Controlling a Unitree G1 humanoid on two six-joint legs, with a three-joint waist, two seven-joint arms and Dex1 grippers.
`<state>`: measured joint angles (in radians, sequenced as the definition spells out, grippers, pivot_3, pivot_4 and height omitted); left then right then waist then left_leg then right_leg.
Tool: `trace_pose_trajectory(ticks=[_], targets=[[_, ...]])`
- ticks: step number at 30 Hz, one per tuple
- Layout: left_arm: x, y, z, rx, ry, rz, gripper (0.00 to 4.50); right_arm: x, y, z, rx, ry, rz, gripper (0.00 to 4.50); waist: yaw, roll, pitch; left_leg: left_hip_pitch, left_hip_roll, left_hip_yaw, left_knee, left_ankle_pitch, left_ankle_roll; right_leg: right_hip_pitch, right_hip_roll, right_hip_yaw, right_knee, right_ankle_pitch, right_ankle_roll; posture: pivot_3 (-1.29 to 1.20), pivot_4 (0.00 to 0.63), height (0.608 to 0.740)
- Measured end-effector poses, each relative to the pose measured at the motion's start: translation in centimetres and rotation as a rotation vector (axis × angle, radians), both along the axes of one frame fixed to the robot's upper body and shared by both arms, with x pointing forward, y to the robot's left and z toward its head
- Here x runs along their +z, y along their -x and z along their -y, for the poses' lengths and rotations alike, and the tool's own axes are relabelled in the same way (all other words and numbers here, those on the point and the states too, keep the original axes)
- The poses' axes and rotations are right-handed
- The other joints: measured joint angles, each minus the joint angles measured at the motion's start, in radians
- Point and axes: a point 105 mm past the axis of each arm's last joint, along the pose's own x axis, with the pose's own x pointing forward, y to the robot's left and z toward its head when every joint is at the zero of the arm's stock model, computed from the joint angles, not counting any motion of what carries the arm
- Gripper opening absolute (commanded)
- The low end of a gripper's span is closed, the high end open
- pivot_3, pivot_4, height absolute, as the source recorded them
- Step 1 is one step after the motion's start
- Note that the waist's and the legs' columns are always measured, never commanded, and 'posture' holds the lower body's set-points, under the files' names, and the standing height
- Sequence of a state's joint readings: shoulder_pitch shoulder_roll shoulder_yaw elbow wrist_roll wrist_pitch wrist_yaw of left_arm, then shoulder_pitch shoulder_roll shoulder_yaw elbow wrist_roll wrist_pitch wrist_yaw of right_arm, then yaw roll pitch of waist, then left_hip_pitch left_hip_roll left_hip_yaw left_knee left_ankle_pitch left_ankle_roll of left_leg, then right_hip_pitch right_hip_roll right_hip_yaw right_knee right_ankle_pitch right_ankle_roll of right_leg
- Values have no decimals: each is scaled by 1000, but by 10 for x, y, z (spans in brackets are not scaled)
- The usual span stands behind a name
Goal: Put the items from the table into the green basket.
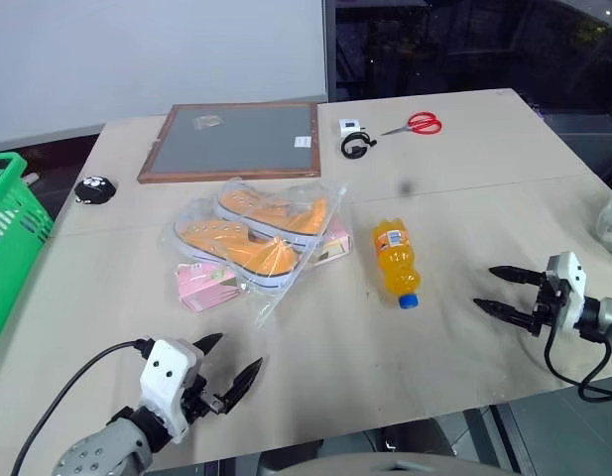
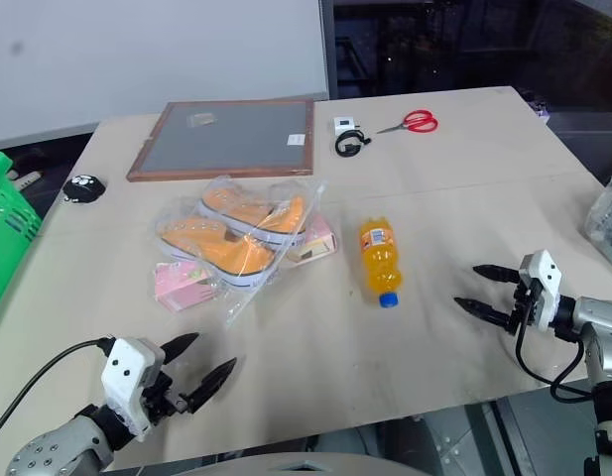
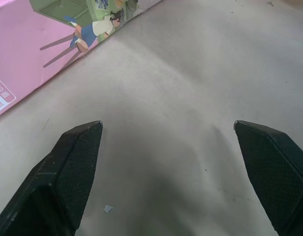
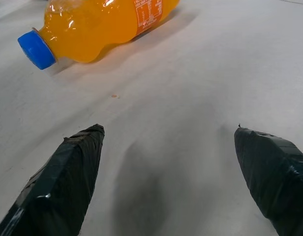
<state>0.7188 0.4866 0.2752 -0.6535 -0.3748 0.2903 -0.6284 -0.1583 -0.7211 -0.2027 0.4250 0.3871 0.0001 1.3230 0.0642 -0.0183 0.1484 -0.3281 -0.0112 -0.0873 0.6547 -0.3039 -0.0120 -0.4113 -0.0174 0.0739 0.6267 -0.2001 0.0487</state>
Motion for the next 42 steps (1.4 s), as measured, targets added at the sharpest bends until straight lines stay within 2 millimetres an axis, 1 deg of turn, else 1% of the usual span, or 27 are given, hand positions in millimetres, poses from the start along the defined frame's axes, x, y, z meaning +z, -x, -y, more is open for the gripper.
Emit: trace_pose_trajectory(ticks=[9,21,24,27,29,30,31,32,34,35,36,38,39,42], targets=[[2,-2,-1,5,39,3,4430,-2,-1,3,2,-12,-9,4500,0,0,-4,0,0,0,0,0,0,0,0,0,0,0,0,200,71,740],[1,-2,-2,11,64,-3,4430,-2,-4,4,14,-9,4,4500,0,2,-23,1,0,0,0,0,0,1,0,0,0,0,0,220,57,740],[4,-1,-5,18,85,2,4430,6,-15,-4,10,-60,36,4500,-3,1,-28,2,0,1,0,0,0,1,1,0,1,0,0,226,54,740],[10,-1,-8,19,100,21,4430,18,-32,-20,-29,-170,64,4500,-4,0,-30,2,1,1,0,0,0,1,1,0,2,0,0,226,54,740],[17,-1,-13,24,118,35,4430,28,-43,-34,-41,-242,69,4500,-3,0,-30,2,1,0,0,0,0,1,1,0,2,0,0,248,44,740],[26,-2,-18,18,123,53,4430,43,-52,-52,-28,-299,80,4500,-3,1,-31,2,1,0,0,0,0,0,1,0,3,0,-1,248,44,740],[30,-2,-19,15,123,63,4430,47,-55,-58,-20,-311,85,4500,-1,1,-31,2,1,0,0,0,0,0,1,0,2,0,-1,248,44,740],[38,-2,-23,14,132,81,4430,57,-60,-72,-8,-330,91,4500,0,1,-31,2,1,-1,0,0,0,0,1,0,3,0,-1,264,31,740],[48,-3,-30,23,131,102,4430,69,-64,-93,25,-348,102,4500,2,1,-35,2,1,-2,0,0,0,-1,1,-2,2,0,-1,292,26,740],[54,-1,-35,32,131,107,4430,73,-67,-108,33,-367,89,4500,3,-1,-39,2,2,-2,0,0,0,-2,2,-2,2,0,-1,310,24,740],[64,-1,-38,29,120,126,4430,77,-70,-131,61,-386,66,4500,4,-2,-43,2,3,-3,0,0,0,-2,2,-3,2,0,-1,327,21,740],[77,2,-40,25,112,152,4430,79,-73,-161,90,-413,14,4500,6,-3,-48,2,2,-4,0,0,0,-3,1,-4,1,2,-4,354,20,740],[82,6,-40,25,107,157,4430,80,-75,-173,95,-428,-22,4500,10,-3,-49,2,2,-4,0,0,0,-3,1,-4,0,2,-4,369,18,740],[92,17,-43,47,91,158,4430,91,-82,-194,88,-489,-96,4500,29,-5,-52,2,1,-4,0,0,0,-3,0,-4,-1,2,-3,415,14,740]])
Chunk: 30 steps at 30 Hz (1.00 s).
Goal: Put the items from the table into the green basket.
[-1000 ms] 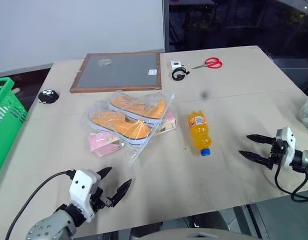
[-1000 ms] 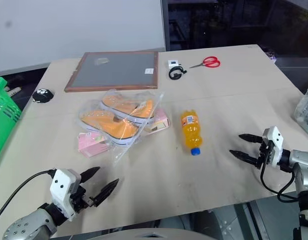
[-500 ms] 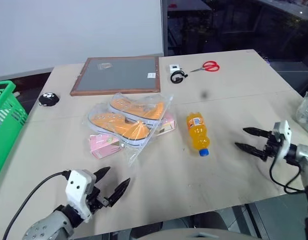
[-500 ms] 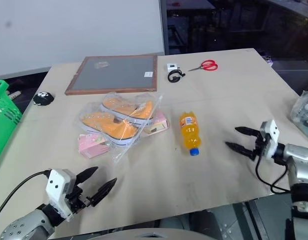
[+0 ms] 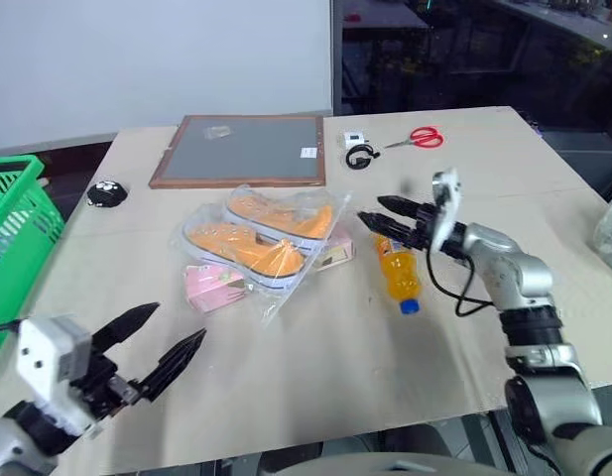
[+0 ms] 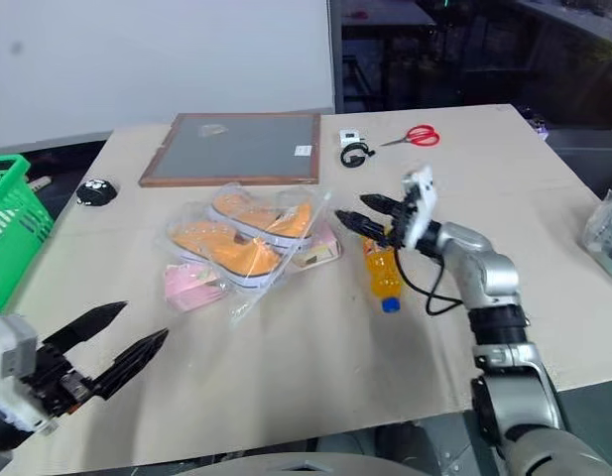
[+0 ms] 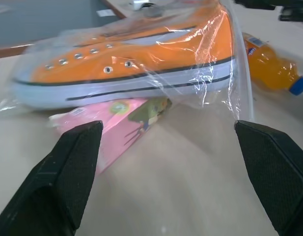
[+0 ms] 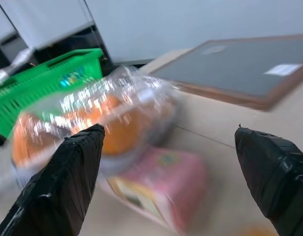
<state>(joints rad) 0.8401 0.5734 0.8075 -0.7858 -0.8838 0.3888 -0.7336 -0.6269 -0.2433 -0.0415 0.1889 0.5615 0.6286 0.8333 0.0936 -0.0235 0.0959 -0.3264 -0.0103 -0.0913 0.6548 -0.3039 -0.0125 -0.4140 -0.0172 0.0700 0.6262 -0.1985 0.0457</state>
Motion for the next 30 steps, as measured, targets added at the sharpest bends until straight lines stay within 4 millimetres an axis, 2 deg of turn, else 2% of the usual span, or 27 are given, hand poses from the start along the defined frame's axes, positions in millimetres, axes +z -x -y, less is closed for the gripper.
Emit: trace_pose_trajectory(ticks=[3,5,13,18,21,26,29,30], targets=[[11,8,1,24,-14,19,4430,13,-4,-18,28,-62,-44,4500,14,-1,-4,0,0,-2,0,0,0,0,0,-2,0,-1,2,452,12,740],[15,12,4,33,-19,27,4430,14,-5,-23,39,-68,-60,4500,34,0,-7,0,0,-2,0,0,0,0,0,-3,0,-2,2,463,11,740],[20,14,13,62,-35,48,4430,-5,-13,-49,54,-31,-146,4500,68,0,-11,0,0,-3,0,0,0,0,1,-3,1,-1,2,509,1,740],[22,13,14,81,-40,62,4430,-11,-20,-47,-3,3,-154,4500,88,0,-12,-1,0,-3,0,0,0,0,1,-4,0,-2,2,505,0,740],[21,12,15,85,-34,61,4500,-10,-19,-47,-1,1,-152,3744,92,0,-12,-1,0,-4,0,0,0,0,1,-4,0,-2,2,490,0,740],[25,6,17,66,-43,87,4500,-6,-15,-54,19,-26,-139,1312,91,1,-12,-1,0,-5,0,0,0,0,2,-5,0,-2,2,482,0,740],[26,4,18,51,-53,89,4500,-5,-15,-55,17,-31,-131,67,91,1,-13,-1,0,-5,0,0,0,0,1,-5,0,-2,2,482,0,740],[27,4,19,47,-55,91,4500,-5,-15,-55,16,-32,-129,22,91,1,-13,-1,0,-5,0,0,0,0,1,-5,0,-2,2,482,0,740]])
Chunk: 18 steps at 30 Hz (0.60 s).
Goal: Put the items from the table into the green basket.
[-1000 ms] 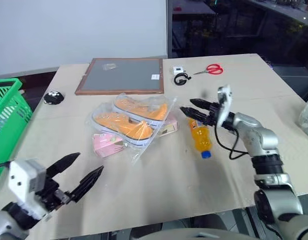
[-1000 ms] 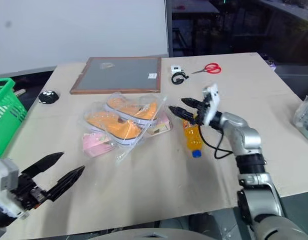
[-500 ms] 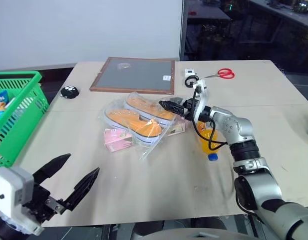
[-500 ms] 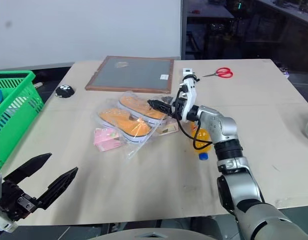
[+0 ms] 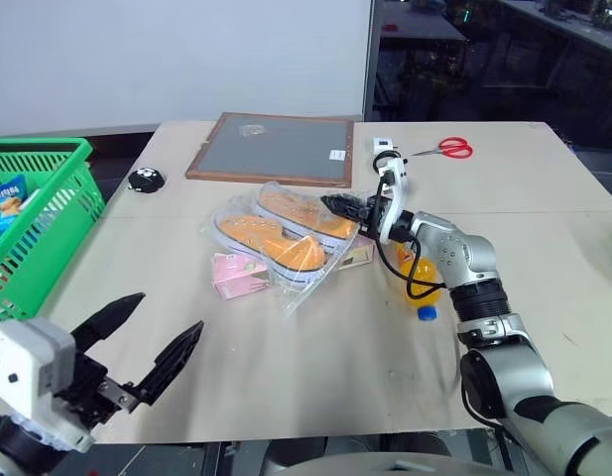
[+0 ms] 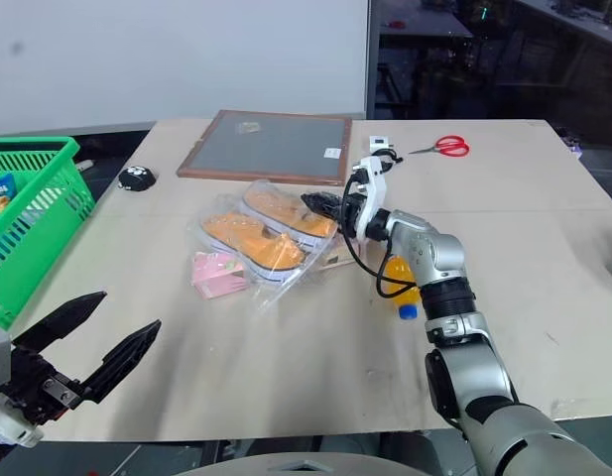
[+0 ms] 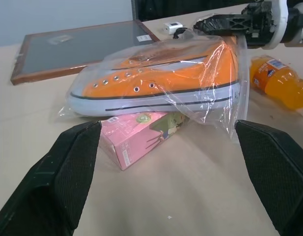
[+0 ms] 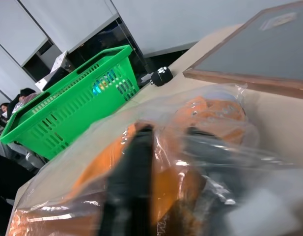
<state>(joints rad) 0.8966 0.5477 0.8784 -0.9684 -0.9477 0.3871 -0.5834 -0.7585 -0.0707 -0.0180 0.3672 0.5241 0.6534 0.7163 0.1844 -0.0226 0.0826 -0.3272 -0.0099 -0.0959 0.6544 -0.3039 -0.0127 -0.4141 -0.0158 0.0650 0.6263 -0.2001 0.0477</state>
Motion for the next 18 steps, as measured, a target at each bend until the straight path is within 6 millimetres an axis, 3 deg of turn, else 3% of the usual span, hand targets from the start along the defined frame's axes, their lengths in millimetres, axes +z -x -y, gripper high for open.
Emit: trace_pose_trajectory(ticks=[10,17,18], targets=[[0,-3,3,-11,9,7,4500,4,-1,0,-3,1,14,22,0,1,0,0,0,0,0,0,0,0,0,0,0,0,0,468,0,740],[1,-6,3,-12,8,22,4500,40,-11,-6,-6,19,113,22,0,2,1,-2,0,-1,-1,0,0,-2,0,-1,0,0,0,468,0,740],[2,-7,4,-13,10,31,4500,53,-18,-7,-23,25,145,22,0,3,1,-2,0,-1,-1,0,0,-2,0,-1,0,0,0,460,0,740]])
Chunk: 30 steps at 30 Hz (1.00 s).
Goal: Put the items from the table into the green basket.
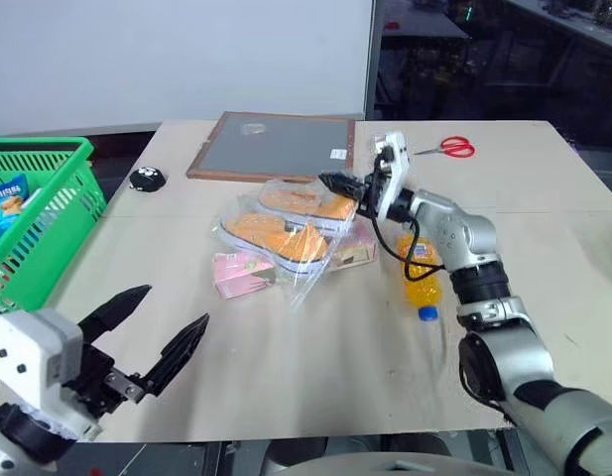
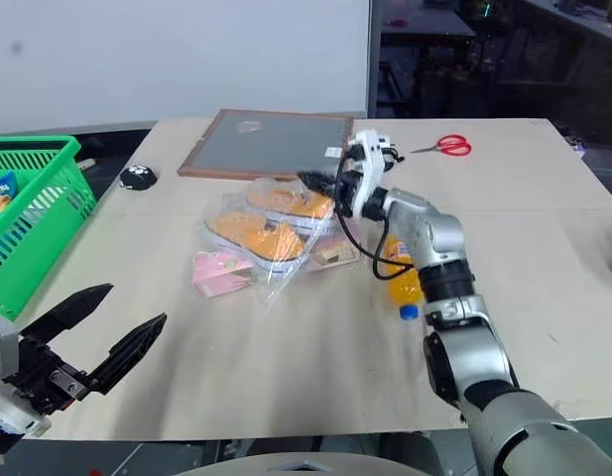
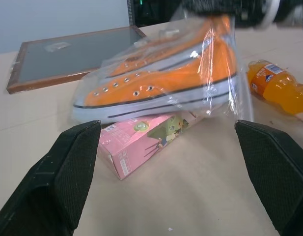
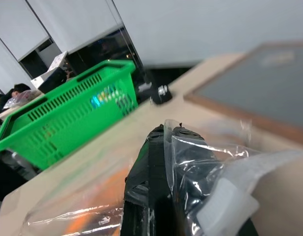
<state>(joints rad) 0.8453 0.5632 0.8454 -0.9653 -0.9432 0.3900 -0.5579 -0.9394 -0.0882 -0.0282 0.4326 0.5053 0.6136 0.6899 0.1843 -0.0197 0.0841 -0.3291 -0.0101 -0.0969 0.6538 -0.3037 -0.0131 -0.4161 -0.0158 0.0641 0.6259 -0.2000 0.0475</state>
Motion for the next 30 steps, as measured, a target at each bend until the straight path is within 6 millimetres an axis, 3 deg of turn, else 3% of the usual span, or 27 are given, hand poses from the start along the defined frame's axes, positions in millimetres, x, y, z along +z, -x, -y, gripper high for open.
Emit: trace_pose_trajectory(ticks=[9,10,14,17,24,30], targets=[[10,-12,6,-31,30,69,4500,84,-36,5,-150,-57,214,22,-2,1,0,-2,0,-1,-3,1,-1,-4,0,-1,0,2,-4,447,0,740],[12,-14,9,-44,31,81,4500,101,-39,7,-174,-62,276,22,-2,1,0,-3,0,-2,-4,1,-2,-4,0,-1,0,2,-4,441,0,740],[14,-19,13,-64,48,97,4500,124,-44,22,-227,-45,356,22,-1,0,0,-6,-1,-3,-3,1,-2,-5,0,-2,-1,3,-5,423,0,740],[18,-24,18,-87,59,117,4500,135,-52,49,-302,-21,403,22,-1,0,0,-11,-2,-4,-2,2,-4,-9,-1,-2,-2,3,-4,402,0,740],[22,-44,33,-176,96,150,4500,144,-66,145,-586,98,473,22,-9,2,0,-18,-2,-2,-2,4,-8,-18,-2,-1,0,6,-2,326,0,740],[26,-56,37,-221,114,165,4500,146,-64,200,-755,208,513,22,-37,5,0,-19,-2,1,-3,4,-7,-19,-2,2,0,6,-2,275,0,740]])
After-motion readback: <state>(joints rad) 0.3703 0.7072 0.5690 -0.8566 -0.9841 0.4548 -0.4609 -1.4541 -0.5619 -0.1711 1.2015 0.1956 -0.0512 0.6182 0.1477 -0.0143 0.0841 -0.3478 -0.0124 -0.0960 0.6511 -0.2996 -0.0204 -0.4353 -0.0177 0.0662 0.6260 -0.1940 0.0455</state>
